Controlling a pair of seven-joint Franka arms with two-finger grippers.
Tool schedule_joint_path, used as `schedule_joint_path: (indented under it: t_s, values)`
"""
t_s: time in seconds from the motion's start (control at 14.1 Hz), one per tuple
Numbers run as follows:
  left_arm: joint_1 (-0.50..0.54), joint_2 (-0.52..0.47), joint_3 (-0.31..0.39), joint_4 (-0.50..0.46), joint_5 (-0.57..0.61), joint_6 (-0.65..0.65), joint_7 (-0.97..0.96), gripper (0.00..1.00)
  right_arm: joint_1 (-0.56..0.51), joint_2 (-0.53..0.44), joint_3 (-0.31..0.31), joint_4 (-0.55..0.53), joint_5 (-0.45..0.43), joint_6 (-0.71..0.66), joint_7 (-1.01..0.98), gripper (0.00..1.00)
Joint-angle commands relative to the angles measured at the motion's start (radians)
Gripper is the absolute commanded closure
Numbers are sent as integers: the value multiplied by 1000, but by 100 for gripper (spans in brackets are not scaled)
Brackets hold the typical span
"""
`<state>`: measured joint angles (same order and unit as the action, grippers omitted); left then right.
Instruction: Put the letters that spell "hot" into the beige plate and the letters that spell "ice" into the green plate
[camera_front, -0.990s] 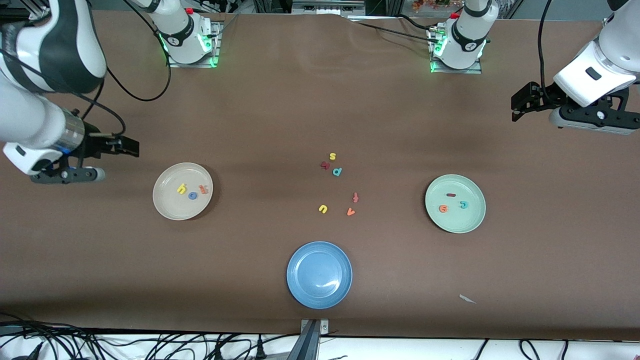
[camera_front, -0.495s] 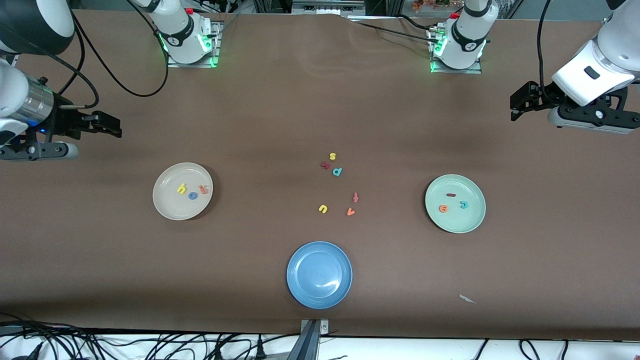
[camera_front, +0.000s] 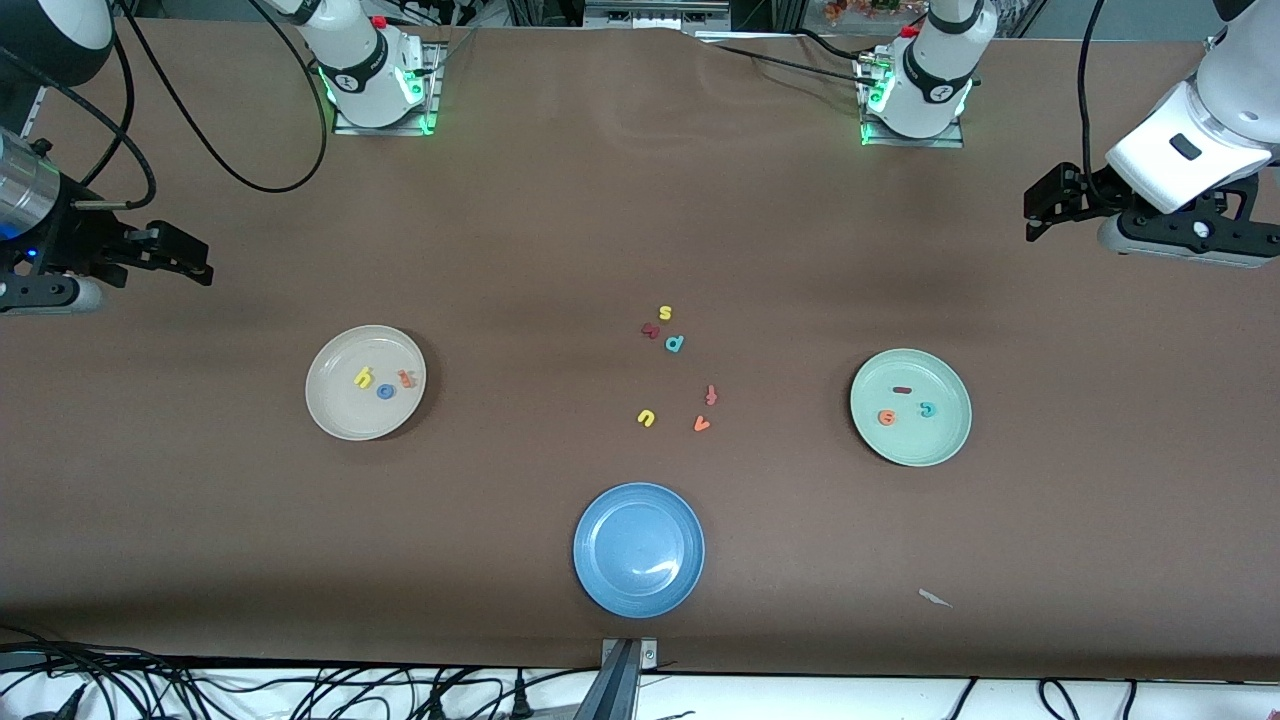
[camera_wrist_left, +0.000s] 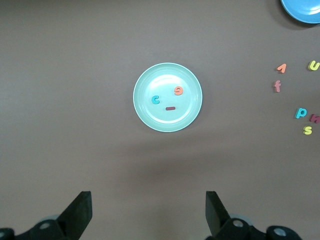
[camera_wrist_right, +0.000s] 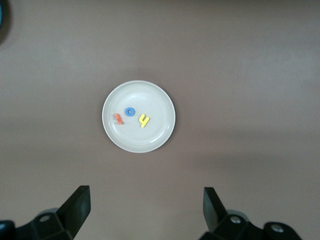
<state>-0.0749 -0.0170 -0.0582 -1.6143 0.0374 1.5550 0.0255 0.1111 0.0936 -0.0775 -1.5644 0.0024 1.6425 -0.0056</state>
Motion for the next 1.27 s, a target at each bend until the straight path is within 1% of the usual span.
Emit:
schedule_joint_path:
  t_s: [0.0,0.21,0.42,0.71,0.85,0.92,1.06,1.13,1.2]
  values:
    - [-2,6,-3,27,16,-16,-6,0,-22,-14,22,-2,-4,13,-10,0]
    - [-2,8,-3,39,12,-16,-6,0,-36,-31,22,-8,-1,17,-10,0]
    - [0,8,0,42,6,-18,-7,0,-70,-57,47,-40,-1,22,-11,0]
    - [10,8,3,59,-25,-18,-6,0,-61,-34,48,-28,-4,8,-10,0]
    - [17,8,8,60,-92,-16,-1,0,-63,-22,47,-19,-4,-3,-14,0]
    - [20,8,8,60,-96,-10,8,0,-64,-18,47,-17,-4,-4,-14,0]
    - [21,9,9,60,-83,-6,7,0,-60,-20,47,-19,-2,-18,-14,0]
    - [20,9,9,60,-65,-4,8,0,-63,-20,47,-19,-2,-30,-14,0]
    - [18,8,2,60,-22,-4,7,0,-64,-18,47,-19,-2,-32,-14,0]
